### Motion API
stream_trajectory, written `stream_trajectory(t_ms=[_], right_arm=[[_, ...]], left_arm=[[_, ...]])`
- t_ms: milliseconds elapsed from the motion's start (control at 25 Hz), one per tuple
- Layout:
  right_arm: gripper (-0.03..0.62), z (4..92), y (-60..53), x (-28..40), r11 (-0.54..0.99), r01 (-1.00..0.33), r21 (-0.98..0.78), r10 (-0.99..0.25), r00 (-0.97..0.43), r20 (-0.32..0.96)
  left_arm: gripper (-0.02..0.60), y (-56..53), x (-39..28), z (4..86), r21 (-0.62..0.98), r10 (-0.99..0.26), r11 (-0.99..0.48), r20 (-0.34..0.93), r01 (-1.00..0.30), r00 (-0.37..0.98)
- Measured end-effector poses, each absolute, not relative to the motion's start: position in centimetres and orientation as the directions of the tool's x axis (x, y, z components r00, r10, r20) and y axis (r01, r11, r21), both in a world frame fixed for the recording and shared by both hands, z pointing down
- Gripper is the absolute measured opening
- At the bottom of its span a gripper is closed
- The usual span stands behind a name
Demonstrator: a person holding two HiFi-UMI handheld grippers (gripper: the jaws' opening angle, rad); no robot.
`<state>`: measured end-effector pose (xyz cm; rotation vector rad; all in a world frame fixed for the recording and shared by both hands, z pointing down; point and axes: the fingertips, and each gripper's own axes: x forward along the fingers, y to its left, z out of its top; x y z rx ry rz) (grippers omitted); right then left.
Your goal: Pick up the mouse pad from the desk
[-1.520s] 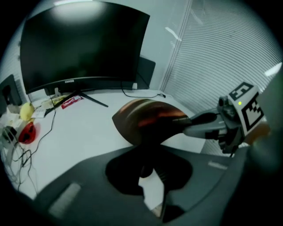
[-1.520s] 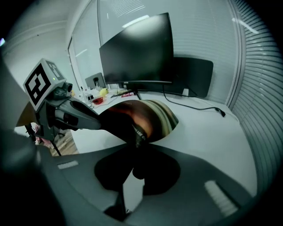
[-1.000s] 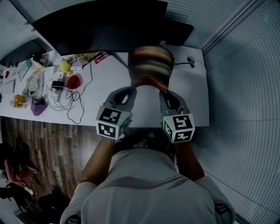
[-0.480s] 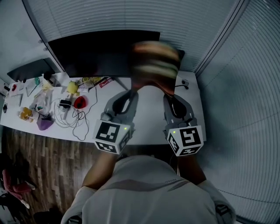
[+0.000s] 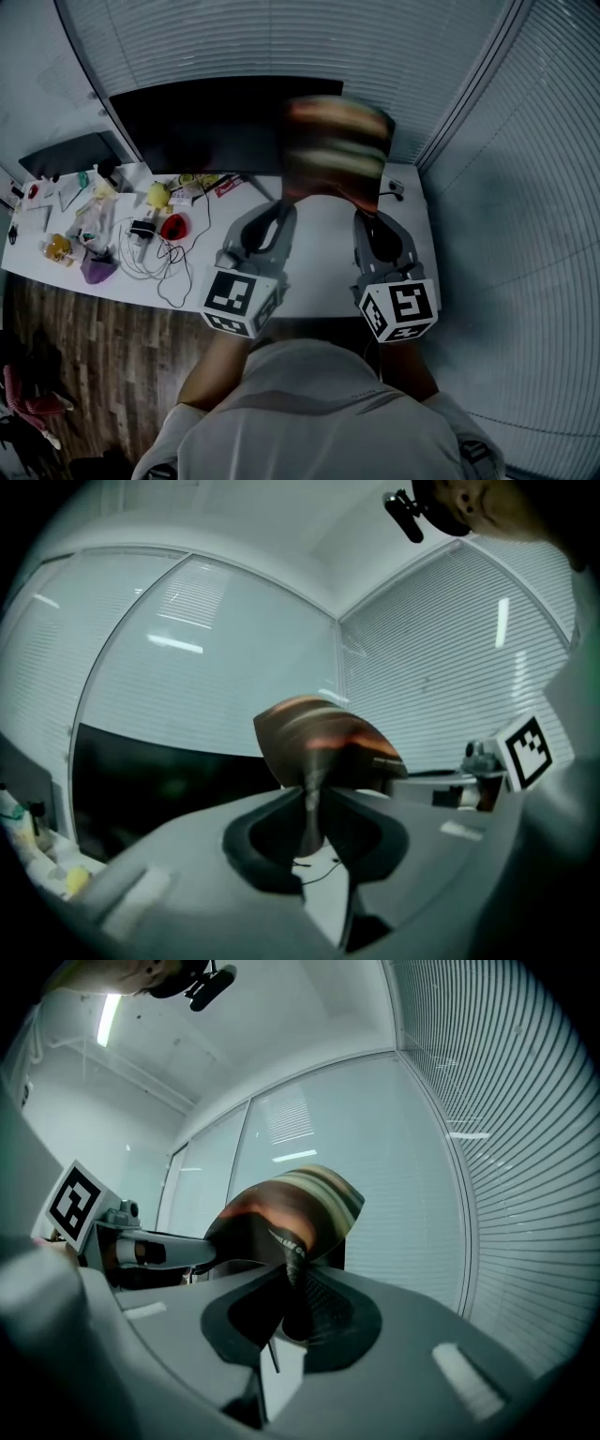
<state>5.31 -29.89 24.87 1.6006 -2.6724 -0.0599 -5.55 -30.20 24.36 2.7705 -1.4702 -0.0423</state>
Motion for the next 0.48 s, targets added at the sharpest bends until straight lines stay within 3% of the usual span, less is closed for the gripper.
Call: stream_trajectory(t_ms=[480], right_arm=[[0.034,24.8,-29.18,5.28,0.469,-0.883,0.033,-0.883,-0.468,0.01]], left_arm=[[0.056,-29.68,-5.42,24.21,0.04,-0.824,-0.567,-0.013,-0.823,0.567]])
